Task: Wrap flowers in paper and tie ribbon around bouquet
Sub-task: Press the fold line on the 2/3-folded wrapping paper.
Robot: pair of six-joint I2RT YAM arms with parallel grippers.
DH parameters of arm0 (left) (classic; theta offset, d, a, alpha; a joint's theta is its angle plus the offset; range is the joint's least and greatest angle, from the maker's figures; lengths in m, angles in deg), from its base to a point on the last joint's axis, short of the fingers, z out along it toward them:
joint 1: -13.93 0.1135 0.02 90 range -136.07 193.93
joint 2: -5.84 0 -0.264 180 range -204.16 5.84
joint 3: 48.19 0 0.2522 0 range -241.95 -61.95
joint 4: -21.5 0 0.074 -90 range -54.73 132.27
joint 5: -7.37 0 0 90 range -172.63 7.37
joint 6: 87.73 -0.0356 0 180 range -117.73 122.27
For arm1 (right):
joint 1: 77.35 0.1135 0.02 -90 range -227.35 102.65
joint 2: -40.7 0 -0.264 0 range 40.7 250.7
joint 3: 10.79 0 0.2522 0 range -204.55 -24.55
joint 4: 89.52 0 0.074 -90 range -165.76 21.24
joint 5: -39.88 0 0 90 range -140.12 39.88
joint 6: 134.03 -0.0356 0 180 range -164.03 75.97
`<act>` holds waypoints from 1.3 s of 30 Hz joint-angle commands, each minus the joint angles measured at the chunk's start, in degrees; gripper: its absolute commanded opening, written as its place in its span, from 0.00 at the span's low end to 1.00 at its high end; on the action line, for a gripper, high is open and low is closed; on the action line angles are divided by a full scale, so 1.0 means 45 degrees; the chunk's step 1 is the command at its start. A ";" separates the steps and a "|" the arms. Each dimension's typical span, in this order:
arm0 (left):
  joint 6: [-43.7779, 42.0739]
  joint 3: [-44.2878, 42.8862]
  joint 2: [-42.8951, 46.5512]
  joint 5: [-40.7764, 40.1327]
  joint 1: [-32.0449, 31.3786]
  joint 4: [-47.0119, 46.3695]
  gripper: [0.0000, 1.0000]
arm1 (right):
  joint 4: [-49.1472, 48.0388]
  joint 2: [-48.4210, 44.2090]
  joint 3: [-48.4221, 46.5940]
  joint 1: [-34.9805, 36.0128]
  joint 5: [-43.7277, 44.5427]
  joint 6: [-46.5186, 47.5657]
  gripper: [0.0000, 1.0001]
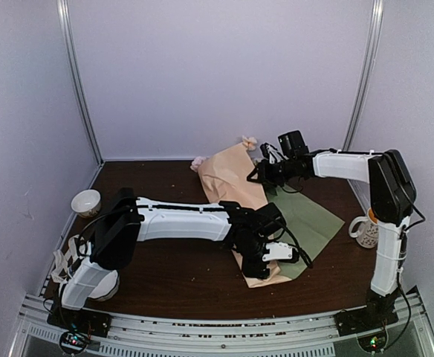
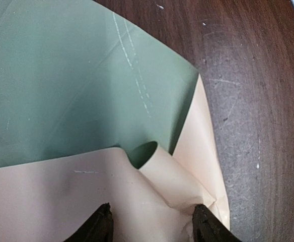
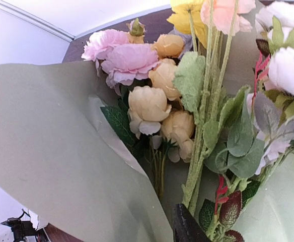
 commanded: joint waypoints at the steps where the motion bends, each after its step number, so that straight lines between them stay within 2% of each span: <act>1: -0.0161 -0.0105 -0.0262 0.0487 0.0073 0.0228 0.58 | 0.0485 0.0354 -0.1235 -0.0106 0.0732 0.0514 0.25; 5: -0.0158 -0.0086 -0.0258 0.0495 0.0074 0.0228 0.58 | 0.0924 0.1238 -0.2682 -0.0116 0.0508 0.0387 0.00; 6: -0.0158 -0.0071 -0.0268 0.0502 0.0073 0.0228 0.58 | 0.1038 0.1376 -0.2887 -0.0128 0.0685 0.0368 0.00; 13: -0.0172 -0.0054 -0.0257 0.0533 0.0091 0.0193 0.59 | 0.0594 0.1907 -0.3039 -0.0858 0.1546 -0.0828 0.00; 20: -0.0198 -0.0035 -0.0226 0.0717 0.0151 0.0170 0.59 | -0.0012 0.3051 -0.3240 -0.1398 0.1134 -0.2163 0.00; 26: -0.0183 -0.0064 -0.0259 0.0749 0.0171 0.0174 0.59 | -0.0978 0.3277 -0.2475 -0.1624 0.0911 -0.3097 0.00; 34: -0.0180 0.0031 -0.0277 0.1272 0.0332 0.0040 0.57 | -0.1173 0.3210 -0.2075 -0.1732 0.0685 -0.3260 0.19; 39: -0.0134 -0.0041 -0.0336 0.1605 0.0482 0.0089 0.56 | -0.1186 0.2740 -0.1416 -0.1741 0.0444 -0.3017 0.24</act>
